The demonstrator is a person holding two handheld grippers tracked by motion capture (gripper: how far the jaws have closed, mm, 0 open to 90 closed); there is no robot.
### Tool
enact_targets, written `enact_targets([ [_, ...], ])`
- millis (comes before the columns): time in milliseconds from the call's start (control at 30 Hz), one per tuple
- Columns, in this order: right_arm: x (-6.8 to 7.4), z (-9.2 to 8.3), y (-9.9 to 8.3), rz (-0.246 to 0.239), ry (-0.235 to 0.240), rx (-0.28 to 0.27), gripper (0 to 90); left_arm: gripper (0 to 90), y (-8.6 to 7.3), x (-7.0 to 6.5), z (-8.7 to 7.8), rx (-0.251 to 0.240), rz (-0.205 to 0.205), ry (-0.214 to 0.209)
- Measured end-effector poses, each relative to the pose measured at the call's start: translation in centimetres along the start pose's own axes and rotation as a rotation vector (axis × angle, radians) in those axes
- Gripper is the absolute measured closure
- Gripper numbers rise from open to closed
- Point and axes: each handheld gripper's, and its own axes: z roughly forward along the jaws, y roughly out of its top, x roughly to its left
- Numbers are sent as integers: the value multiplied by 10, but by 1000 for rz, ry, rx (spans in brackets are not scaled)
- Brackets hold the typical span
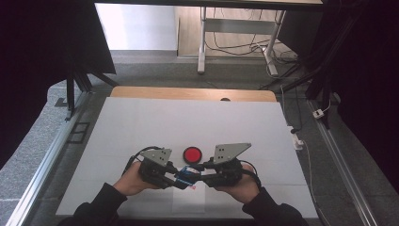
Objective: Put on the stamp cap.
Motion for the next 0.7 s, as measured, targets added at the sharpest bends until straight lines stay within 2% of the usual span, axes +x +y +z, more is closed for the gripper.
enact_targets([
  [267,2,2,0,-10,18,2,709,685,0,-2,-1,-18,28,-5],
  [700,0,0,-1,22,43,-53,710,689,2,-5,-7,-63,62,0],
])
